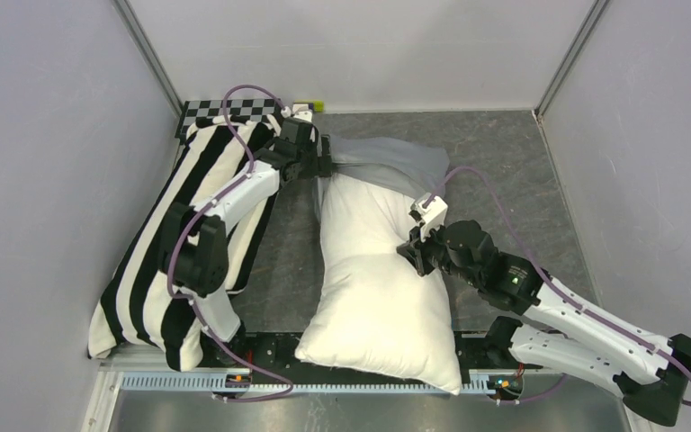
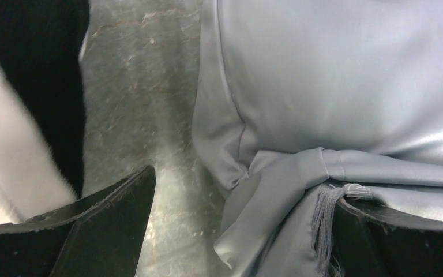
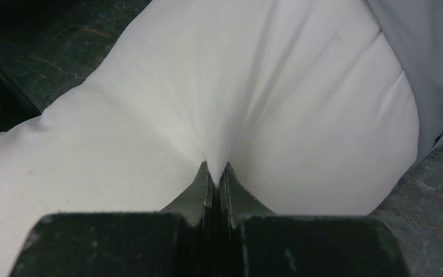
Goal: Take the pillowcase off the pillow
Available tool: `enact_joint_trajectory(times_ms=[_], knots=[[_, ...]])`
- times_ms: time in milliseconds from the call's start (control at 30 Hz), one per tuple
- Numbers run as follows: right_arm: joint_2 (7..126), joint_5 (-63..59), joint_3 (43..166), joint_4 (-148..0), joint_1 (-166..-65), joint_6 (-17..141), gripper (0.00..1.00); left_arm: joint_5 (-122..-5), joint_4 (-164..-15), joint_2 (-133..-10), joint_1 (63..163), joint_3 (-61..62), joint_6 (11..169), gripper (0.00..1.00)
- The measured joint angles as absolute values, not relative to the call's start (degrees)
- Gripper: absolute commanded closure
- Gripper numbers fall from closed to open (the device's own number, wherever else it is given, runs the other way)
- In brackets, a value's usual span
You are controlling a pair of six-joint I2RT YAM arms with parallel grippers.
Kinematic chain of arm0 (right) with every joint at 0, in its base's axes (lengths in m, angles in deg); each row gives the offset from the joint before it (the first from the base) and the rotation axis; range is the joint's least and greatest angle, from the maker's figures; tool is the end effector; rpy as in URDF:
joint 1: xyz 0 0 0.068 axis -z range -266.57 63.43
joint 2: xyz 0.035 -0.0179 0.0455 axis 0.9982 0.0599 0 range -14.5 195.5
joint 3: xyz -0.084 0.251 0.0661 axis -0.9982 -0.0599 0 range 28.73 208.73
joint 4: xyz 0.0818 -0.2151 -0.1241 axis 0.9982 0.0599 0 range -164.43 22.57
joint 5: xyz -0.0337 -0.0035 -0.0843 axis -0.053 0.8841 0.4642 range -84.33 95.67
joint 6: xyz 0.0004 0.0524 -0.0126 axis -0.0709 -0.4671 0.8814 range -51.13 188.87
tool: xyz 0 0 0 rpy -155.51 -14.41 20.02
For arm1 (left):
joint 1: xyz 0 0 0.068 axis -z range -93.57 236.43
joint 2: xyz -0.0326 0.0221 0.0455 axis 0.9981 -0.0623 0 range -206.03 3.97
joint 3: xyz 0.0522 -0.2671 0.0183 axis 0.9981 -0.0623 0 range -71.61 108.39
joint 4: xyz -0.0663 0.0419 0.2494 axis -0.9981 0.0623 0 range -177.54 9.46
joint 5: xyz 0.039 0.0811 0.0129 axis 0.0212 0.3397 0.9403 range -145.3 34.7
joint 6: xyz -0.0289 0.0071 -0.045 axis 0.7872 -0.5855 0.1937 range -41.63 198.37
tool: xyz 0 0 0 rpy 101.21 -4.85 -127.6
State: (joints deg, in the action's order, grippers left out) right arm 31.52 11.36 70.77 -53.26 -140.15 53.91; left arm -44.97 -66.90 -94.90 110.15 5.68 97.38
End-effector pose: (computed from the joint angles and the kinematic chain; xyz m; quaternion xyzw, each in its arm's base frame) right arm 0.1122 0.1462 0.2998 -0.2537 0.8044 0.2670 0.4661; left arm 0.3609 -0.1515 0.2667 0.0010 0.9113 -0.0703 0.4056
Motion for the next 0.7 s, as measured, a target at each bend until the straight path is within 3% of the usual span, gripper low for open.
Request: enact_joint_trajectory(times_ms=[367,700], knots=[[29.02,18.07,74.79,-45.85,-140.17,54.15,1.0,-53.08,-66.55,-108.58,107.33,17.81,99.19,0.1],[28.37,26.0,80.04,-39.58,-140.46,55.18,1.0,-55.53,-66.44,-108.3,105.71,17.42,101.44,0.05]])
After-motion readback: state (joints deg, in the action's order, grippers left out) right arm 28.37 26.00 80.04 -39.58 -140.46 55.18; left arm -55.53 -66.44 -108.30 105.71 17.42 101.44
